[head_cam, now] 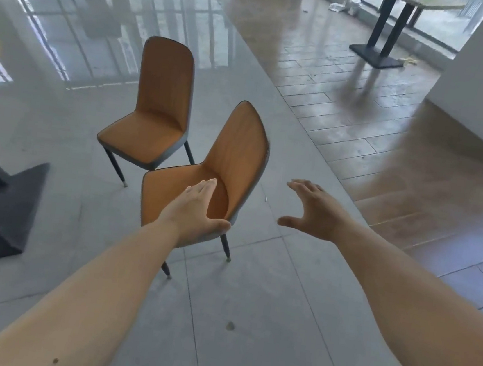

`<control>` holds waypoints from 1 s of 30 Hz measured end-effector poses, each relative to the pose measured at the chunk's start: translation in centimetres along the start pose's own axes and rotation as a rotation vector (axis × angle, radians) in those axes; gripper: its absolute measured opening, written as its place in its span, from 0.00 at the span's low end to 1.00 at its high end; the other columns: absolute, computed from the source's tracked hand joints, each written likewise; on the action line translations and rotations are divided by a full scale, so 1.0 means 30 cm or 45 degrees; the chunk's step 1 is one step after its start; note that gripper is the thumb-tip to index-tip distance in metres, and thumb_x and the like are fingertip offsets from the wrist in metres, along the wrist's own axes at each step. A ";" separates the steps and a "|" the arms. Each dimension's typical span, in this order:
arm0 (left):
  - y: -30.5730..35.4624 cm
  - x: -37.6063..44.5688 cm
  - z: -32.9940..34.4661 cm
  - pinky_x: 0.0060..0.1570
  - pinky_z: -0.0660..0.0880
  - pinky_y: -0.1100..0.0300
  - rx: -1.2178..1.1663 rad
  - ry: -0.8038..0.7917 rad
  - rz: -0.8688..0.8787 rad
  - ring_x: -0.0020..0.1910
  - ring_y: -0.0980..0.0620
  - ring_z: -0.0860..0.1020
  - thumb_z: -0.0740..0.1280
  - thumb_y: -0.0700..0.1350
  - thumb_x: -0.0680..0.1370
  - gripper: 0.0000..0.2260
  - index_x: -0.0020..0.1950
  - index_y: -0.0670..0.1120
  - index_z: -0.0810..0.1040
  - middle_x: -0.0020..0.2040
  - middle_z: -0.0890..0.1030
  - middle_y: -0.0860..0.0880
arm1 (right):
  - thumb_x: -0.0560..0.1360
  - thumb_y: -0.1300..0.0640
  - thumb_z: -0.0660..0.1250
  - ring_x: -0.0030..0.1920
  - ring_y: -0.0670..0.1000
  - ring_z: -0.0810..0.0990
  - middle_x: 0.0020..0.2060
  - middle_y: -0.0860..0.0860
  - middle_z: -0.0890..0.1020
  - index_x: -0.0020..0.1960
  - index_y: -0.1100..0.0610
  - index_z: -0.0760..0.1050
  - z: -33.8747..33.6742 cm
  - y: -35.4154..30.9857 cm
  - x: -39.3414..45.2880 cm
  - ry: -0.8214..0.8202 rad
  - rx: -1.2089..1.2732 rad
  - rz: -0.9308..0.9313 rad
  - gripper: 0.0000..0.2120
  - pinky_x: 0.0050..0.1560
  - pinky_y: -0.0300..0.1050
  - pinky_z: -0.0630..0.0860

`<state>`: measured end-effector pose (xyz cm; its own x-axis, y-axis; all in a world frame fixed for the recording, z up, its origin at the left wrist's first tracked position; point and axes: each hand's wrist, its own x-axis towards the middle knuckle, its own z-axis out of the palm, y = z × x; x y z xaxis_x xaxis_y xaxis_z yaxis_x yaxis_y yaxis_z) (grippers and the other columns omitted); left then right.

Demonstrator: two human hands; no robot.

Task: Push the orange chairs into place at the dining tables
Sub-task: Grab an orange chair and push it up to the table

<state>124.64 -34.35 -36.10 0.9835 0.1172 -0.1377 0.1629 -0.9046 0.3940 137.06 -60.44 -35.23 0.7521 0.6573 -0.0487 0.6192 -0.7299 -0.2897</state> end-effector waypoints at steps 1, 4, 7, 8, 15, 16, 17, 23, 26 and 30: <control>0.016 0.062 0.000 0.74 0.59 0.47 0.006 0.000 -0.011 0.77 0.49 0.54 0.66 0.70 0.69 0.49 0.79 0.46 0.50 0.79 0.56 0.48 | 0.69 0.34 0.69 0.74 0.52 0.62 0.75 0.51 0.63 0.76 0.55 0.58 -0.014 0.048 0.053 -0.011 0.002 -0.021 0.44 0.71 0.50 0.63; 0.065 0.240 0.009 0.73 0.58 0.50 0.052 0.032 -0.070 0.77 0.49 0.55 0.66 0.68 0.71 0.47 0.79 0.45 0.50 0.79 0.56 0.48 | 0.69 0.35 0.69 0.74 0.52 0.62 0.75 0.51 0.63 0.76 0.55 0.58 -0.047 0.206 0.224 -0.038 0.000 -0.109 0.44 0.71 0.49 0.62; 0.124 0.392 0.033 0.73 0.58 0.50 0.076 0.073 -0.183 0.77 0.49 0.56 0.66 0.68 0.71 0.47 0.79 0.45 0.50 0.79 0.56 0.48 | 0.69 0.34 0.69 0.74 0.52 0.61 0.75 0.52 0.63 0.76 0.55 0.57 -0.078 0.364 0.418 -0.072 -0.021 -0.245 0.45 0.72 0.50 0.61; 0.150 0.435 0.044 0.72 0.58 0.49 0.077 0.109 -0.238 0.77 0.48 0.56 0.67 0.68 0.71 0.47 0.79 0.45 0.50 0.79 0.57 0.47 | 0.69 0.34 0.69 0.74 0.53 0.61 0.75 0.52 0.63 0.76 0.55 0.57 -0.089 0.414 0.485 -0.085 -0.028 -0.298 0.45 0.72 0.50 0.61; 0.367 0.643 0.125 0.74 0.52 0.53 -0.005 0.182 -0.641 0.78 0.50 0.51 0.65 0.68 0.72 0.47 0.79 0.45 0.49 0.79 0.54 0.48 | 0.69 0.35 0.69 0.74 0.51 0.61 0.75 0.49 0.62 0.76 0.54 0.57 -0.220 0.642 0.876 -0.271 -0.052 -0.682 0.44 0.71 0.49 0.62; 0.388 0.678 0.124 0.74 0.52 0.53 -0.017 0.201 -0.680 0.78 0.49 0.51 0.65 0.68 0.72 0.46 0.79 0.45 0.49 0.79 0.54 0.48 | 0.69 0.34 0.69 0.74 0.51 0.61 0.75 0.49 0.62 0.76 0.54 0.57 -0.236 0.660 0.934 -0.281 -0.052 -0.719 0.44 0.71 0.49 0.62; 0.400 0.716 0.119 0.73 0.53 0.53 -0.038 0.225 -0.724 0.78 0.49 0.51 0.65 0.68 0.72 0.46 0.79 0.46 0.49 0.79 0.54 0.49 | 0.69 0.34 0.69 0.74 0.51 0.61 0.75 0.49 0.62 0.76 0.54 0.57 -0.247 0.671 0.992 -0.295 -0.055 -0.762 0.44 0.72 0.49 0.62; 0.368 0.938 0.145 0.73 0.54 0.51 -0.130 0.255 -0.931 0.78 0.49 0.51 0.64 0.69 0.72 0.47 0.80 0.47 0.48 0.80 0.53 0.49 | 0.69 0.35 0.69 0.75 0.51 0.60 0.75 0.49 0.62 0.77 0.53 0.57 -0.210 0.699 1.310 -0.363 -0.114 -0.973 0.44 0.72 0.49 0.62; 0.369 1.033 0.152 0.73 0.55 0.50 -0.190 0.233 -1.057 0.78 0.47 0.51 0.64 0.70 0.72 0.47 0.80 0.46 0.48 0.80 0.52 0.49 | 0.69 0.35 0.69 0.75 0.51 0.59 0.76 0.49 0.62 0.76 0.53 0.57 -0.178 0.710 1.440 -0.439 -0.131 -1.058 0.44 0.72 0.49 0.61; 0.380 1.143 0.154 0.73 0.54 0.51 -0.191 0.203 -1.130 0.78 0.50 0.49 0.62 0.73 0.70 0.49 0.80 0.46 0.48 0.80 0.53 0.49 | 0.70 0.36 0.70 0.76 0.52 0.58 0.76 0.49 0.60 0.77 0.52 0.56 -0.158 0.697 1.610 -0.531 -0.142 -1.197 0.43 0.74 0.49 0.59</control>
<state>159.85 -42.54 -40.52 0.4897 0.8096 -0.3236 0.8621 -0.3940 0.3187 187.39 -44.84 -39.11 -0.1712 0.9683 -0.1820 0.9494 0.1128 -0.2930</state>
